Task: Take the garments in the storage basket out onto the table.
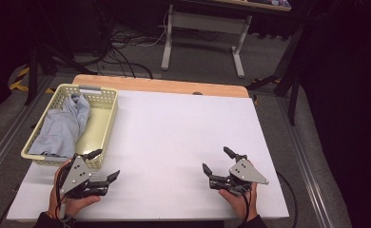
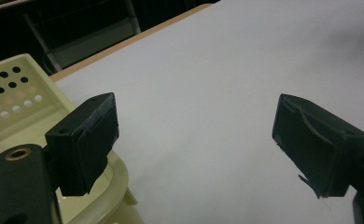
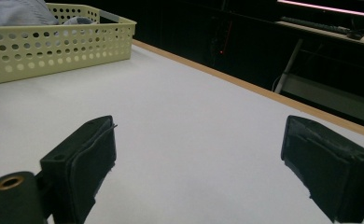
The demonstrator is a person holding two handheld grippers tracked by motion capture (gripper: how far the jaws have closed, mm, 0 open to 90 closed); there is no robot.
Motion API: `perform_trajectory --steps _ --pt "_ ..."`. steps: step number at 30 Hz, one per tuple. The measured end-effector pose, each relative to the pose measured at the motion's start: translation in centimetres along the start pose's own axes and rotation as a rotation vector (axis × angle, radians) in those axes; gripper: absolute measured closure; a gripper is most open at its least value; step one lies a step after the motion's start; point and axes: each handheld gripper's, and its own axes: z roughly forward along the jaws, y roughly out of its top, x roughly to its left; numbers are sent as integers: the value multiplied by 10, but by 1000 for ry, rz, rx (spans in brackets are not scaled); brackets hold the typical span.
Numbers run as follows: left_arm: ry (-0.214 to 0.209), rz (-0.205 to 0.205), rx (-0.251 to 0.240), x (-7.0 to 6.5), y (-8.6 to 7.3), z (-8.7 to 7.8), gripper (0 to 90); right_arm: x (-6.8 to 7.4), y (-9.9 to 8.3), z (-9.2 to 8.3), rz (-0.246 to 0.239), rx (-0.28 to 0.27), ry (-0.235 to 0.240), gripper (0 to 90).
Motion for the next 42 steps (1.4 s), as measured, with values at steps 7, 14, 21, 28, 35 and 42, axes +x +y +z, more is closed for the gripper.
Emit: perform_trajectory --steps 7,14,21,28,35,42 --pt "-7 10 3 0 1 3 162 -3 -2 -3 -1 3 -8 110" --pt "-4 13 10 0 0 5 170 -3 -4 -2 1 7 -1 112" --pt "46 1 27 1 -2 -9 204 -1 -1 6 -10 3 24 112" --pt "225 -13 39 16 6 -42 220 8 5 24 -41 7 91 113" --pt "319 -125 189 80 34 -58 218 11 4 28 -57 32 99 115" --pt "316 -177 467 142 49 -18 190 9 1 28 -54 75 91 118"
